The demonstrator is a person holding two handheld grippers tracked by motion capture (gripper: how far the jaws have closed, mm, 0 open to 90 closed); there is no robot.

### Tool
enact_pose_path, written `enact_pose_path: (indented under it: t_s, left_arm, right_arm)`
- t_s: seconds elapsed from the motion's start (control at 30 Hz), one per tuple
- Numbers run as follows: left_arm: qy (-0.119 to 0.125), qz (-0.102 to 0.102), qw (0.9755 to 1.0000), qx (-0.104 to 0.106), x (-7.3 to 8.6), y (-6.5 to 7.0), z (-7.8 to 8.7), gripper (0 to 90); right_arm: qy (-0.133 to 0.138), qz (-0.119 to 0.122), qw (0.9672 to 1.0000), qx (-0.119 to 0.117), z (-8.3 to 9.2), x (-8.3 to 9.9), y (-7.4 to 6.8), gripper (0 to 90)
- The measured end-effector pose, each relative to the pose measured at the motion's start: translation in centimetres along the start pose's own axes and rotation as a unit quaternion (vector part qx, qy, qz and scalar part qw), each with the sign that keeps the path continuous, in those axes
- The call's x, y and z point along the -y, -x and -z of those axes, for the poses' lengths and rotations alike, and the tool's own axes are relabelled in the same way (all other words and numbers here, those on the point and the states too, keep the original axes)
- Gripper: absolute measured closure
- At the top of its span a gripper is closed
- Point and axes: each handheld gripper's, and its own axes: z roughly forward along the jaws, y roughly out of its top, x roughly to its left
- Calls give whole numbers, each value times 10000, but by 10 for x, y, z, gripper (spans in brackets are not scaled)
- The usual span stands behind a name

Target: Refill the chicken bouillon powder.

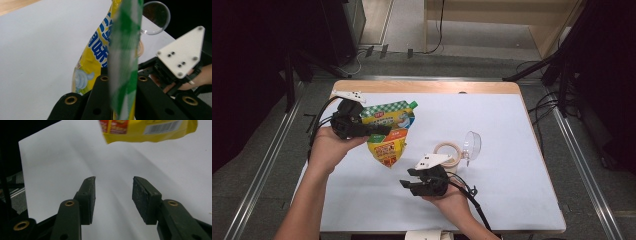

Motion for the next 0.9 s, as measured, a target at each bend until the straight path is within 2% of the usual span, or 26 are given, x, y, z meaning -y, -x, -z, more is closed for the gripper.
enact_pose_path:
  t_s: [0.2,0.23,0.33,0.37,0.4,0.5,0.53,0.57,0.6,0.63,0.67,0.7,0.77,0.8,0.87,0.9]
  left_arm:
    - [-113,-163,9996,185,-4,20,3,900]
    - [-149,-187,9994,241,-5,26,5,900]
    - [-171,-223,9990,336,-5,33,8,900]
    - [-167,-216,9990,360,-5,36,9,900]
    - [-171,-261,9986,438,-5,43,11,900]
    - [-160,-252,9981,548,-6,49,13,900]
    - [-178,-187,9974,669,-6,53,13,900]
    - [-178,-187,9974,669,-6,53,13,900]
    - [-219,-103,9969,755,-6,53,10,900]
    - [-219,-103,9969,755,-6,53,10,900]
    - [-146,19,9965,825,-5,49,6,900]
    - [-146,19,9965,825,-5,49,6,897]
    - [-106,122,9965,815,-4,44,2,895]
    - [-115,142,9967,794,-4,43,0,896]
    - [-136,146,9970,746,-5,45,-5,894]
    - [-136,146,9970,746,-5,45,-5,891]
  right_arm:
    - [102,-134,9998,117,-2,1,3,570]
    - [141,-146,9996,187,-3,1,5,592]
    - [190,-233,9993,225,-3,1,5,644]
    - [270,-206,9989,331,-3,2,5,690]
    - [314,-204,9985,388,-3,2,5,699]
    - [398,-255,9980,423,-3,2,5,710]
    - [477,-262,9973,496,-2,2,6,713]
    - [477,-262,9973,496,-2,2,6,713]
    - [578,-200,9966,551,0,2,6,713]
    - [578,-200,9966,551,0,2,6,713]
    - [700,-70,9957,598,2,2,2,732]
    - [700,-70,9957,598,2,2,2,732]
    - [645,255,9949,734,1,3,-4,729]
    - [550,522,9944,741,-1,5,-10,699]
    - [495,794,9930,725,-3,6,-18,674]
    - [495,794,9930,725,-3,6,-18,674]
